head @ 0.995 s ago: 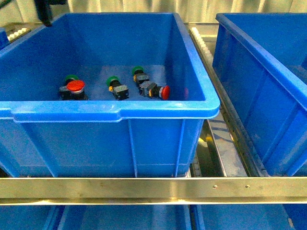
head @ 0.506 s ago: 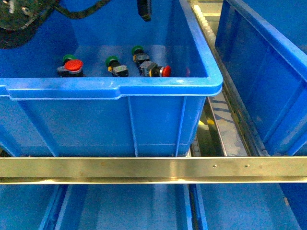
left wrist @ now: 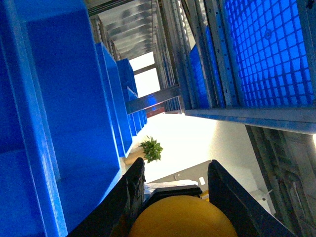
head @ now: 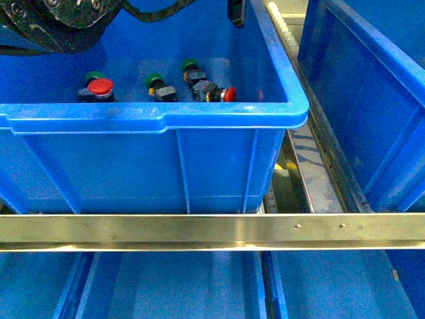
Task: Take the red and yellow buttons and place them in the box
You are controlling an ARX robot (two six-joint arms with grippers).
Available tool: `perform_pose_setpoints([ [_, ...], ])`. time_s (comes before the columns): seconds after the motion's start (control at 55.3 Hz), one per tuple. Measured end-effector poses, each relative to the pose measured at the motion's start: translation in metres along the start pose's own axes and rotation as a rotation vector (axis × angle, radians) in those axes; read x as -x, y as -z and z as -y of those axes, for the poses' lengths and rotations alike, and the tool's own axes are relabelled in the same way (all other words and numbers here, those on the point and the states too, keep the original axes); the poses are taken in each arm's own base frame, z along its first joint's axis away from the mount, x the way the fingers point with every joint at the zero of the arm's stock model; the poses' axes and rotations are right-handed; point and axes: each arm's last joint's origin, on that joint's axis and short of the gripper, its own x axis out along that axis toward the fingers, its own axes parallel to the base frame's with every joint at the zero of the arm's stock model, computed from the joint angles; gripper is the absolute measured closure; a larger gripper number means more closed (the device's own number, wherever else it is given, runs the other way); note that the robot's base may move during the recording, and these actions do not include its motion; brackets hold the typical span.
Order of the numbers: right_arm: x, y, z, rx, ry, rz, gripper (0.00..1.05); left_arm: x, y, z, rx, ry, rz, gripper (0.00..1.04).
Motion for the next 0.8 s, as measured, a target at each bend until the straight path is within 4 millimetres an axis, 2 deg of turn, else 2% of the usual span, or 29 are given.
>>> perform_pose_setpoints([
  [0.018,-0.010,-0.005,0.004,-0.023,0.014,-0.020,0.06,-0.001,0.001,0.000,-0.002,0.000,-0.001,0.73],
  [0.054,-0.032,-0.015,0.012,-0.205,0.046,-0.079,0.06,-0.002,0.001,0.001,-0.004,-0.002,0.004,0.73],
  [0.127,-0.046,-0.014,0.007,-0.544,0.089,-0.121,0.06,-0.002,0.000,0.001,-0.009,-0.005,0.027,0.73],
  [0.199,-0.054,-0.004,-0.018,-1.037,0.105,-0.142,0.06,-0.004,0.003,0.002,-0.006,-0.005,0.046,0.73],
  [0.289,-0.059,0.002,-0.055,-1.440,0.031,-0.195,0.06,-0.009,0.008,0.009,-0.010,0.012,0.043,0.73],
  [0.434,-0.063,-0.004,-0.088,-1.683,-0.037,-0.230,0.06,-0.010,0.008,0.014,-0.018,0.022,0.044,0.73],
  [0.561,-0.070,-0.020,-0.118,-1.839,-0.119,-0.239,0.06,-0.012,0.012,0.014,-0.017,0.018,0.038,0.73],
  [0.687,-0.070,-0.032,-0.138,-1.898,-0.183,-0.258,0.06,-0.013,0.014,0.014,-0.017,0.019,0.034,0.73],
  [0.796,-0.066,-0.034,-0.147,-1.909,-0.216,-0.269,0.06,-0.013,0.016,0.012,-0.013,0.016,0.028,0.73],
])
